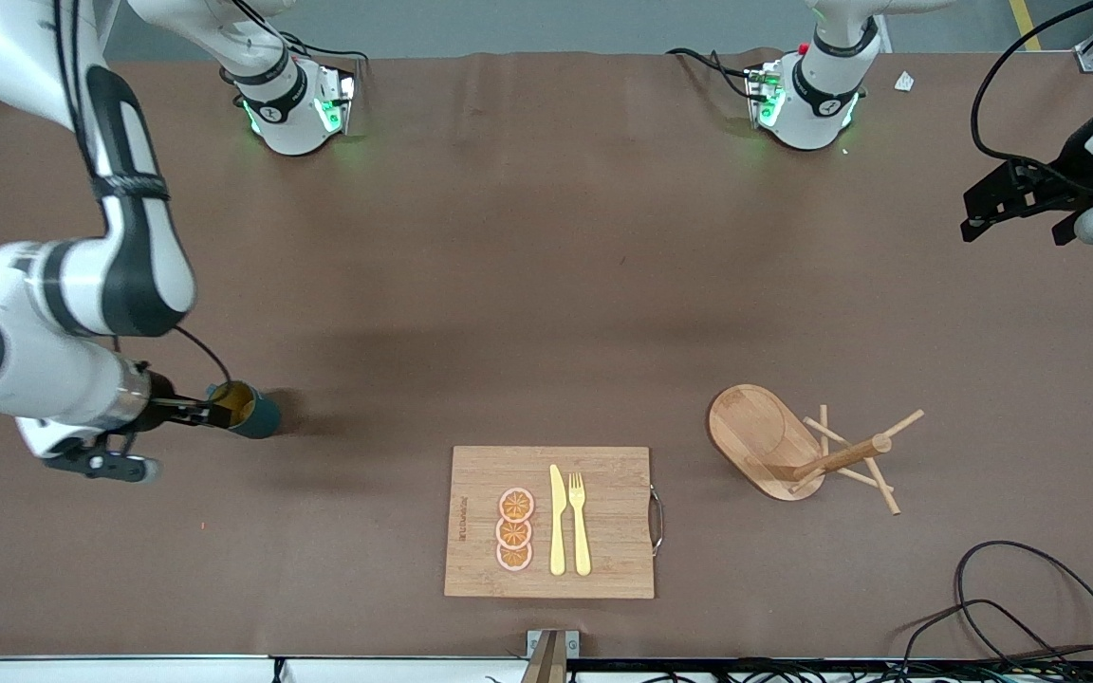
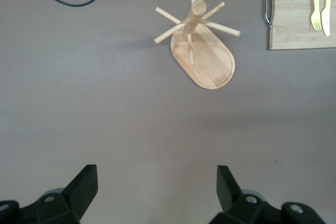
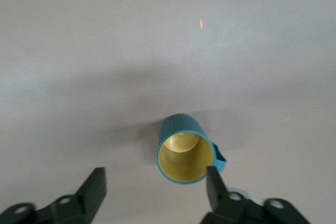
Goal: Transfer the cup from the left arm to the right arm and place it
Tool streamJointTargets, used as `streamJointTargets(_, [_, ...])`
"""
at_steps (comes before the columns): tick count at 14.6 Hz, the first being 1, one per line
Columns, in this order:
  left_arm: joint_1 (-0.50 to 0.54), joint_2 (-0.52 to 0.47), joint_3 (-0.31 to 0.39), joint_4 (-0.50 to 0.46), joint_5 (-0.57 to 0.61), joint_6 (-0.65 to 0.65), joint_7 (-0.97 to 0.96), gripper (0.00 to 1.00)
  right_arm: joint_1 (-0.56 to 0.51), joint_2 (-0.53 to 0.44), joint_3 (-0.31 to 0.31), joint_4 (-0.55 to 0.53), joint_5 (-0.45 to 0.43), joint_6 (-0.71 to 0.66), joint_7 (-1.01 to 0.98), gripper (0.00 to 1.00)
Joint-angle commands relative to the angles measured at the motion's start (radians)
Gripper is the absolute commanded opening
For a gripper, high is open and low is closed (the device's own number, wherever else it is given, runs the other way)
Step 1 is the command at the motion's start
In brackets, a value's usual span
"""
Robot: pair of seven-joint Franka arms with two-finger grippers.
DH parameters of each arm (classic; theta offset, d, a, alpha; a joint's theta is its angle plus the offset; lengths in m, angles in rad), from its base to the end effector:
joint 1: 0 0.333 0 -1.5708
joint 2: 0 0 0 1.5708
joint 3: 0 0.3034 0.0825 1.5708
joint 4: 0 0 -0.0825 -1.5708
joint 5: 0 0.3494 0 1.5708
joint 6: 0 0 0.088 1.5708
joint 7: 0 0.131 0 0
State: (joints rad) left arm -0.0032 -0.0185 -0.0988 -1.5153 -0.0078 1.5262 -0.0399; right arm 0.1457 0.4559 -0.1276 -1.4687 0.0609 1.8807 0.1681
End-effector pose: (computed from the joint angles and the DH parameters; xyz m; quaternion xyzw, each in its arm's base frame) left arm 0.5082 -0.0536 0.6176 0.9994 -0.0313 0.0144 0.0040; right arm 0.6454 0.0293 0.3925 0.9967 -0.0789 -0.0200 0.0012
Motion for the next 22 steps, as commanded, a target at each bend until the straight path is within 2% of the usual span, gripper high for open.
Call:
streamJointTargets(1, [0.000,-0.020,-0.018,-0.014,-0.001,0.008,-0.009,1.00,-0.021,-0.049,0.005,0.091,-0.009,-0.121,-0.082,1.00])
streamJointTargets(4, [0.000,-0.024,-0.033,-0.025,-0.001,0.006,-0.014,1.00,-0.032,-0.155,0.003,0.096,-0.018,-0.190,-0.127,1.00])
streamJointTargets(7, [0.002,-0.027,-0.039,-0.039,-0.001,0.006,-0.014,1.00,-0.037,-0.221,0.003,0.096,-0.055,-0.247,-0.130,1.00])
streamJointTargets(10, [0.002,-0.038,-0.039,-0.043,-0.001,0.006,-0.012,1.00,-0.038,-0.226,0.000,0.100,-0.046,-0.288,-0.128,1.00])
streamJointTargets(12, [0.003,-0.041,-0.041,-0.049,-0.001,0.005,-0.012,1.00,-0.096,-0.233,0.009,0.103,-0.027,-0.290,-0.180,1.00])
streamJointTargets(14, [0.006,-0.046,-0.039,-0.048,-0.001,0.000,-0.009,1.00,-0.104,-0.276,0.003,0.108,-0.029,-0.295,-0.231,1.00])
streamJointTargets(16, [0.008,-0.049,-0.039,-0.049,-0.001,0.000,-0.011,1.00,-0.120,-0.293,0.003,0.108,-0.026,-0.360,-0.228,1.00])
streamJointTargets(22, [0.009,-0.050,-0.039,-0.048,-0.001,0.000,-0.011,1.00,-0.104,-0.301,0.003,0.097,-0.035,-0.380,-0.217,1.00])
